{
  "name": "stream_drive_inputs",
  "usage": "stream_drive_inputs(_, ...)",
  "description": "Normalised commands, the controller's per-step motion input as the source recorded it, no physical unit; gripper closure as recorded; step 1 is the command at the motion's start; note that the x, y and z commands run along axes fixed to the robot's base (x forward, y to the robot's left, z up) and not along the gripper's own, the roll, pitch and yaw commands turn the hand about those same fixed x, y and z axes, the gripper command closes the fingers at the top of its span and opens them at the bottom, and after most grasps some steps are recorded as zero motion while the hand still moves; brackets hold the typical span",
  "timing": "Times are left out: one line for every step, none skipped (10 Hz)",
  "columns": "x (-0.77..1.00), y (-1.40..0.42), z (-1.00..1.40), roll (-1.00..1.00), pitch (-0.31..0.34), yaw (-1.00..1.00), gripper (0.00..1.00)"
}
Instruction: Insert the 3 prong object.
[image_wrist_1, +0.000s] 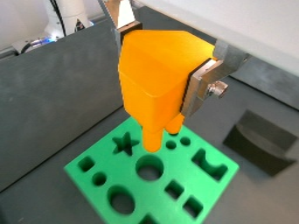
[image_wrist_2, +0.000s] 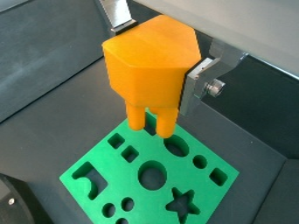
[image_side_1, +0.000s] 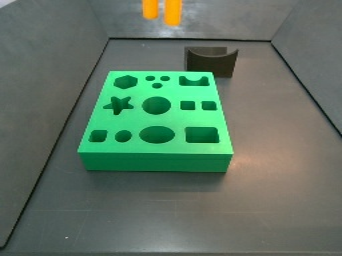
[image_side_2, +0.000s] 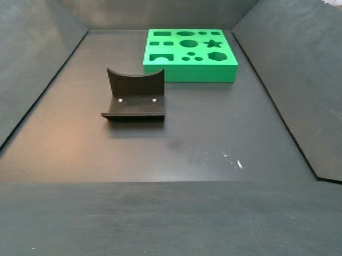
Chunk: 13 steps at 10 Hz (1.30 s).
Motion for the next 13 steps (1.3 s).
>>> stream_drive_inputs(0.00, 0.80, -1.00, 0.06, -0.056, 0.25, 1.00)
stream_drive_inputs(0.11, 0.93, -1.00, 0.02, 0.000, 0.15, 1.00)
stream_drive_inputs(0.04, 0.72, -0.88, 0.13, 0.019, 0.23, 1.00)
stream_drive_inputs(-0.17, 0.73, -1.00, 0.00, -0.034, 0.25, 1.00)
stream_drive_inputs(-0.21, 0.63, -1.00, 0.02, -0.059, 0.18, 1.00)
stream_drive_inputs(-0.37, 0.47, -0.90, 0.01, -0.009, -0.32, 1.00)
stream_drive_inputs(-0.21, 0.18, -0.42, 0.00, 0.000, -0.73, 1.00)
stream_drive_inputs(-0.06, 0.03, -0.38, 0.00, 0.000, -0.62, 1.00)
stream_drive_inputs(0.00, -0.01, -0.41, -0.05, -0.031, -0.16, 1.00)
stream_drive_inputs(0.13, -0.15, -0.20, 0.00, 0.000, 0.01, 1.00)
stream_drive_inputs(0.03, -0.09, -0.32, 0.03, 0.000, 0.00, 1.00)
stream_drive_inputs(0.06, -0.13, -0.34, 0.10, 0.020, -0.07, 1.00)
stream_drive_inputs(0.04, -0.10, -0.18, 0.04, 0.000, -0.24, 1.00)
